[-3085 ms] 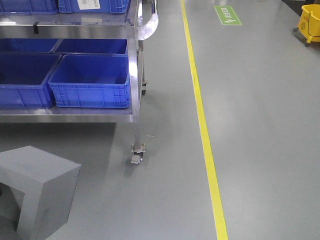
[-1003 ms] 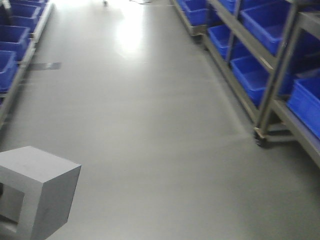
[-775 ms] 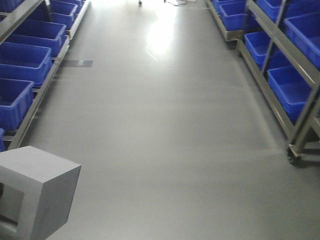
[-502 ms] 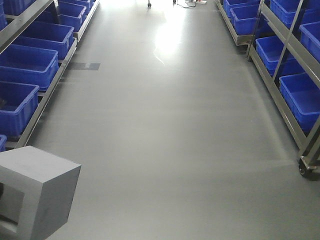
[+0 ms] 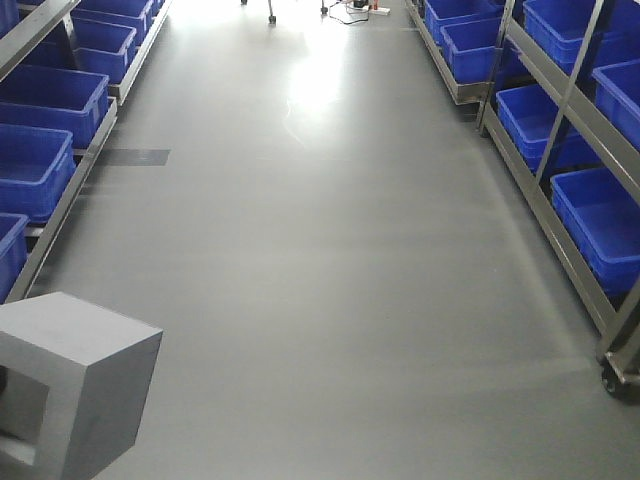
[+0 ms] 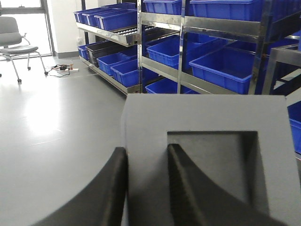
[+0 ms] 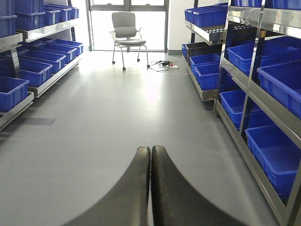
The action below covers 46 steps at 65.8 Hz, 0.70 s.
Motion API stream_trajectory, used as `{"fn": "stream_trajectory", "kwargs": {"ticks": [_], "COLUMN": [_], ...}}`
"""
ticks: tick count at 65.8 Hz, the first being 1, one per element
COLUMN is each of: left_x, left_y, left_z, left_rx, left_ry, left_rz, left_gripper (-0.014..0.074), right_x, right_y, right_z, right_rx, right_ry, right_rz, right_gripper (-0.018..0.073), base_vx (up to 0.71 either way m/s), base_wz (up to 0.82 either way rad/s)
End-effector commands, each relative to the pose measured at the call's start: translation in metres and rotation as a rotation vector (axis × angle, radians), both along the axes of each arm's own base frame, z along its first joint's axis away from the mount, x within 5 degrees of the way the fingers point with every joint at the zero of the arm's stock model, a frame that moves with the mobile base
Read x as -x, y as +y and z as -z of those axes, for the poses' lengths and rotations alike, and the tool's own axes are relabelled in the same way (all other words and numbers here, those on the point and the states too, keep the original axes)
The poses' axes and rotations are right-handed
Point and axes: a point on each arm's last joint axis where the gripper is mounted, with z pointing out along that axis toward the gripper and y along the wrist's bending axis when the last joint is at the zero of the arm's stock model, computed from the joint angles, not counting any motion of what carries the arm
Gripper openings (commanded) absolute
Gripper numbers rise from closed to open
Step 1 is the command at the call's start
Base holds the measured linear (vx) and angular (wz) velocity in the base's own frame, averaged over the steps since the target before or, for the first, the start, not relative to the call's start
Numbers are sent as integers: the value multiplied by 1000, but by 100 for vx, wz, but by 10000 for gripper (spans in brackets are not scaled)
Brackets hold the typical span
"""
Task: Sort gray base to blue bin
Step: 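Drive down the aisle between the blue bin shelves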
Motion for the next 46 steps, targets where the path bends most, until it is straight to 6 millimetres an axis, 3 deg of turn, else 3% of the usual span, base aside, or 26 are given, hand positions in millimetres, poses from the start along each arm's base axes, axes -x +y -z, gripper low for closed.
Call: {"fn": "stream_trajectory", "kwargs": {"ticks": [1, 46], "left_x": [0, 0], "left_y": [1, 1], "left_z": [-20, -20], "left_rx": [79, 79], "left_ry": [-111, -111], "left_rz": [-7, -7], "left_gripper": [-6, -6], "right_x": [0, 0], "right_y": [0, 0], "right_z": [-2, -2], "right_rx": [11, 11], "right_ry": [-71, -71], "right_rz": [-2, -2], "right_gripper": [-9, -9], "base_vx": [44, 49], "base_wz": [-5, 3]}}
